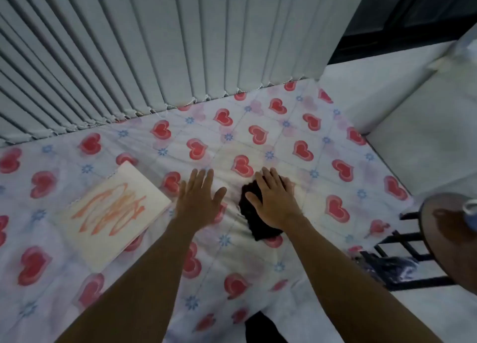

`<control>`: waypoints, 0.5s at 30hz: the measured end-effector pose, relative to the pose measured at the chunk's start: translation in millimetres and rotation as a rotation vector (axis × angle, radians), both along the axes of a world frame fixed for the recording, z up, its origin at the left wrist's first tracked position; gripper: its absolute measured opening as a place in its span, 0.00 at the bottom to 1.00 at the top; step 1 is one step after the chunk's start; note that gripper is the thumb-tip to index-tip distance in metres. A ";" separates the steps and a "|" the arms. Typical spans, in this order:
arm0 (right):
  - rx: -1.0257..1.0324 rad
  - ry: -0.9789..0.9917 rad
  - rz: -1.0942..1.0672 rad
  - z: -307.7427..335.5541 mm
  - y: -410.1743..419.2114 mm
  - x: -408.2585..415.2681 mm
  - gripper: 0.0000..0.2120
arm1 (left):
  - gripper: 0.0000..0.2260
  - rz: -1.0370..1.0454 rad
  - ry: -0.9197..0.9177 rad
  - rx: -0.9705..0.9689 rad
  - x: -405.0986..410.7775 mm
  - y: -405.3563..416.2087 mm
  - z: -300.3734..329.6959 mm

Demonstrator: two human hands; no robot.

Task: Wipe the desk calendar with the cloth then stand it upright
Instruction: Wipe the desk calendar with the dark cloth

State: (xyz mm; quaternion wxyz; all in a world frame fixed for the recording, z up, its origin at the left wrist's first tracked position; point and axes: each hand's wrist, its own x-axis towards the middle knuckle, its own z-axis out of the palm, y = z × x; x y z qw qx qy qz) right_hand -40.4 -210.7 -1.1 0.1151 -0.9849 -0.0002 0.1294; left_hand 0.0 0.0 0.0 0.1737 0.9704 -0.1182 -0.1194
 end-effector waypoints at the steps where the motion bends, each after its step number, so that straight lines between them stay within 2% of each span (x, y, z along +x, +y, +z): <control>1: -0.019 -0.022 0.002 -4.2 0.6 -5.8 0.34 | 0.31 -0.003 -0.017 0.011 -3.2 -1.3 -1.6; 8: -0.087 -0.136 0.015 -36.2 4.4 -37.5 0.38 | 0.29 -0.008 -0.098 -0.050 -18.4 -4.1 -15.5; 15: 0.006 -0.224 -0.026 -43.1 7.5 -38.4 0.27 | 0.29 0.045 -0.095 -0.095 -15.8 18.8 -10.3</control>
